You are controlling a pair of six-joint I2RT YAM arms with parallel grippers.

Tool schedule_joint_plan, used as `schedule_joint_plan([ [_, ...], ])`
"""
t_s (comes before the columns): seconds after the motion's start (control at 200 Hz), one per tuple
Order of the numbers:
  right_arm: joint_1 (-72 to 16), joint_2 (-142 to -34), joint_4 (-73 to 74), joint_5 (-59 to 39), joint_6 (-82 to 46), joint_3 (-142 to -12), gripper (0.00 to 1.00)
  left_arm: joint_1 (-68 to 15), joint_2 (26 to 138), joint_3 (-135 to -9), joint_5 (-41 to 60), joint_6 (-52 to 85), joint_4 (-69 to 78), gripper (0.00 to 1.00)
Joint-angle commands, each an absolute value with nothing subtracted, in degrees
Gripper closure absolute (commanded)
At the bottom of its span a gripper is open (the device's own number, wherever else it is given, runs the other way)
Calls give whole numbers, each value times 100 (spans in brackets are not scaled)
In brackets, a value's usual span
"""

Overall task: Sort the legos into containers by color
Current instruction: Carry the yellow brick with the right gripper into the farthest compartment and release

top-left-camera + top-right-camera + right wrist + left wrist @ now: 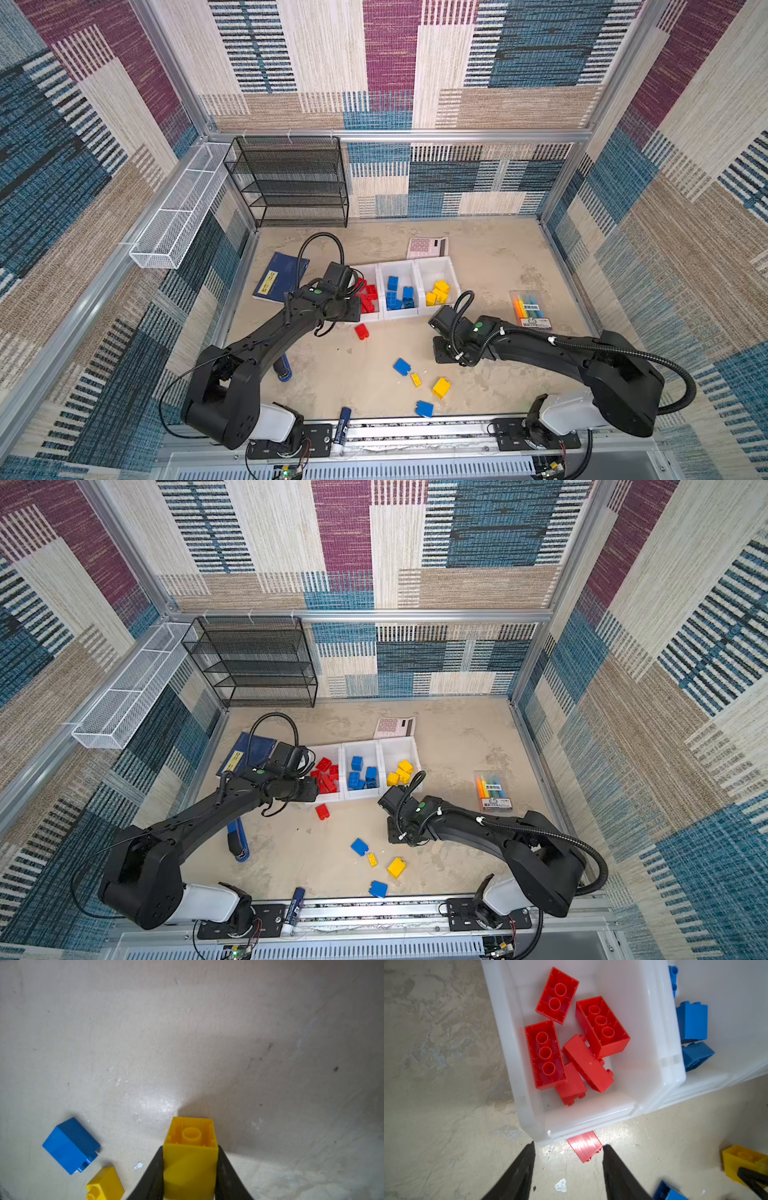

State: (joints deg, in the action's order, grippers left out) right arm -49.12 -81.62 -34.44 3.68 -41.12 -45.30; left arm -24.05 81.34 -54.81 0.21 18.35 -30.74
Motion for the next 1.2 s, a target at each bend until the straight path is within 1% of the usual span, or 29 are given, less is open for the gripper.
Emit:
schedule_joint_plan([
  [0.0, -4875, -8037, -3386, 699, -3880, -4784, 66, -2401, 8057, -5441, 38, 1966, -3077, 44],
  [0.09, -4598, -8007, -3385, 774, -3509, -5103, 66, -2403, 7977, -5369, 127, 2029, -3081, 44],
  [0.18, -4136, -8074, -3292, 719, -2984, -5510, 66, -2408, 7857, -5270, 201, 2089, -3072, 44],
  [0.351, -3414, -8538, -2935, 548, -2210, -6147, 66, -2417, 7637, -5040, 327, 2226, -3071, 44],
  [0.466, -3180, -8985, -2821, 543, -1949, -6538, 66, -2432, 7487, -4886, 418, 2326, -3067, 44],
  [0.676, -2890, -9449, -2585, 375, -1761, -6914, 65, -2450, 7270, -4601, 536, 2442, -3054, 44],
  [0.801, -2833, -9657, -2592, 352, -1697, -7094, 58, -2462, 7183, -4498, 580, 2496, -3045, 44],
  [0.831, -2824, -9705, -2618, 343, -1687, -7137, 53, -2461, 7173, -4491, 580, 2496, -3050, 44],
  [0.891, -2828, -9762, -2678, 339, -1698, -7217, 38, -2467, 7151, -4471, 573, 2513, -3051, 44],
  [0.952, -2830, -9750, -2681, 326, -1730, -7230, 30, -2470, 7161, -4464, 571, 2524, -3049, 44],
  [1.047, -2827, -9649, -2658, 266, -1807, -7150, 27, -2474, 7227, -4473, 597, 2587, -3050, 44],
  [1.197, -2827, -9388, -2628, 196, -1919, -6876, 26, -2518, 7443, -4478, 615, 2732, -3028, 44],
])
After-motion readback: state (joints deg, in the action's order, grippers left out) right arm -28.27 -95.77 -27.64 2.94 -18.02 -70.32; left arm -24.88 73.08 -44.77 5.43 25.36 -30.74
